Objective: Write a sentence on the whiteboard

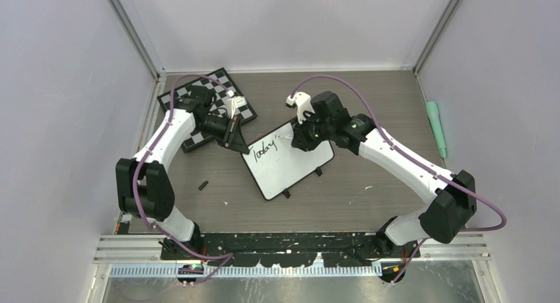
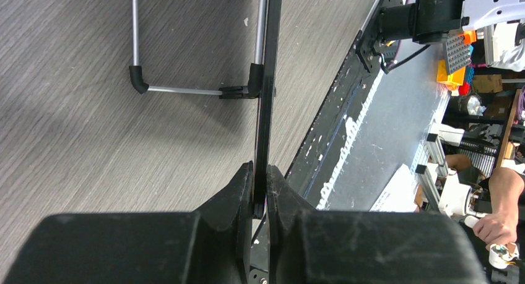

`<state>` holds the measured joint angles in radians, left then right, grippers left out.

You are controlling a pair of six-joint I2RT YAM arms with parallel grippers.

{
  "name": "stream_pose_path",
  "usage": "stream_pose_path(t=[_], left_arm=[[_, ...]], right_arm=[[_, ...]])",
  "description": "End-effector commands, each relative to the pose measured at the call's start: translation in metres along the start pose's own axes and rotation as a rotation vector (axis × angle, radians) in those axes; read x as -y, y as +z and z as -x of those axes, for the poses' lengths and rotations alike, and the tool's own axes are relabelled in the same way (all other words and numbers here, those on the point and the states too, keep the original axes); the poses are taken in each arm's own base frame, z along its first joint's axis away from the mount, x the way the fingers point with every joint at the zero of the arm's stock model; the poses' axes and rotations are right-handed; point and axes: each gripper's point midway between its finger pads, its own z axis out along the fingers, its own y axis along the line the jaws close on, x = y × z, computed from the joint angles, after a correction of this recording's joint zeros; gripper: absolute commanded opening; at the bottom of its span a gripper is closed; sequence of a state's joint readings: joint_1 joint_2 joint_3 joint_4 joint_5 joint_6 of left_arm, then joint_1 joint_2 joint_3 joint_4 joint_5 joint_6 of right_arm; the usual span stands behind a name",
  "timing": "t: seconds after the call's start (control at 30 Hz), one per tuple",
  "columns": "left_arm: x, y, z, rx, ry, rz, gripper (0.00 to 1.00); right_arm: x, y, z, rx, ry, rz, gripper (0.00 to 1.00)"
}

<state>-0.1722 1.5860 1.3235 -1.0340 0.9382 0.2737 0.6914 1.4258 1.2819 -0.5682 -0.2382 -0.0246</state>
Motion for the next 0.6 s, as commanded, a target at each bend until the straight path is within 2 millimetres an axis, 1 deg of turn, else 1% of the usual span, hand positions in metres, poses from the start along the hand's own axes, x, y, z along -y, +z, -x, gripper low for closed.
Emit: stream_pose_path(t=[0.0, 0.3, 0.57], left_arm=[[0.0024, -0.0030, -0.0038, -0.031, -0.018, 0.016, 0.00], [0.0014, -0.0022, -0.0045, -0.033, -0.017, 0.016, 0.00], [0.0016, -0.0026, -0.0043, -0.033, -0.013, 0.017, 0.00]], right_arm=[[0.0089, -0.0001, 0.0122, 0.036, -0.007, -0.044, 0.00], [0.0111, 0.0067, 0.0121, 0.025, -0.003, -0.047, 0.00], [0.0054, 0.0099, 0.0143, 0.023, -0.002, -0.012, 0.00]])
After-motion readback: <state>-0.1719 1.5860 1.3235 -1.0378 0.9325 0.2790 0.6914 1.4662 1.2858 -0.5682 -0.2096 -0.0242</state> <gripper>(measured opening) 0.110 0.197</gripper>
